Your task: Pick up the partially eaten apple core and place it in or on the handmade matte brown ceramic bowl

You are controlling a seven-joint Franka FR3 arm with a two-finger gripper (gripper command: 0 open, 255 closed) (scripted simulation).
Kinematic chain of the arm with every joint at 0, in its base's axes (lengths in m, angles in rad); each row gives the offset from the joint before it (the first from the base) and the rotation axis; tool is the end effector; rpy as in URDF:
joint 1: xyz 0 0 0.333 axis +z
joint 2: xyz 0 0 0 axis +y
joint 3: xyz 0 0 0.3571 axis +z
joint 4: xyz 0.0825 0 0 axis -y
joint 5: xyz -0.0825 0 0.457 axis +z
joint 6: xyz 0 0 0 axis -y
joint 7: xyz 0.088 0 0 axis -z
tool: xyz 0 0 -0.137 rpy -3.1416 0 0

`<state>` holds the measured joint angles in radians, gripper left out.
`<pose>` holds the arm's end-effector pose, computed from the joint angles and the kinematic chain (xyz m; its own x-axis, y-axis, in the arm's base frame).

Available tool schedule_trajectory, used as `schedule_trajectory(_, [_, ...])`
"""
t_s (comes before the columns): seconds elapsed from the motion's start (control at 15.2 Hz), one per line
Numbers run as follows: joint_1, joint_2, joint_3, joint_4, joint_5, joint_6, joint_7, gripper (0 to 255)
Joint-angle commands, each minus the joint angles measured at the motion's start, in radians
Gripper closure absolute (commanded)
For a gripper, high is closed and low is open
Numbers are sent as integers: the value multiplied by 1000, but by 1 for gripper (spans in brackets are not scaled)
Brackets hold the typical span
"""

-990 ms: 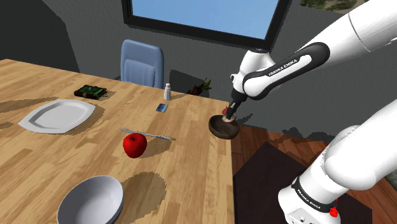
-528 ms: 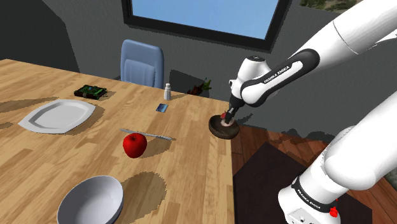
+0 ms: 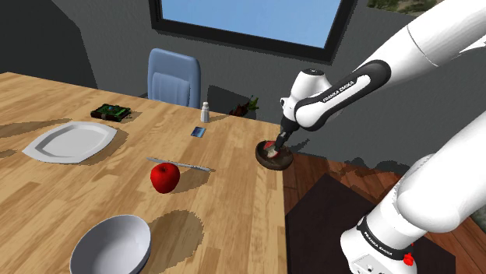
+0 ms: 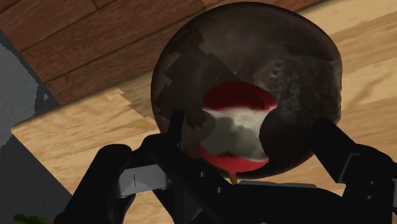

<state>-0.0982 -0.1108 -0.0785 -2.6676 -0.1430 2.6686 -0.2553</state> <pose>0.4595 -0.0786 0.2350 0.9751 0.2042 0.0861 0.1960 -0.9760 0.0949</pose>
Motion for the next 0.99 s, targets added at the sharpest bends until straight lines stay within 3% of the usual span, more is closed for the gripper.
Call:
schedule_trajectory(0.0, [0, 0, 0, 0, 0, 0, 0, 0])
schedule_trajectory(0.13, [0, 0, 0, 0, 0, 0, 0, 0])
schedule_trajectory(0.4, [7, -137, 6, 17, 14, -154, -9, 0])
schedule_trajectory(0.92, [7, -137, 6, 17, 14, -154, -9, 0])
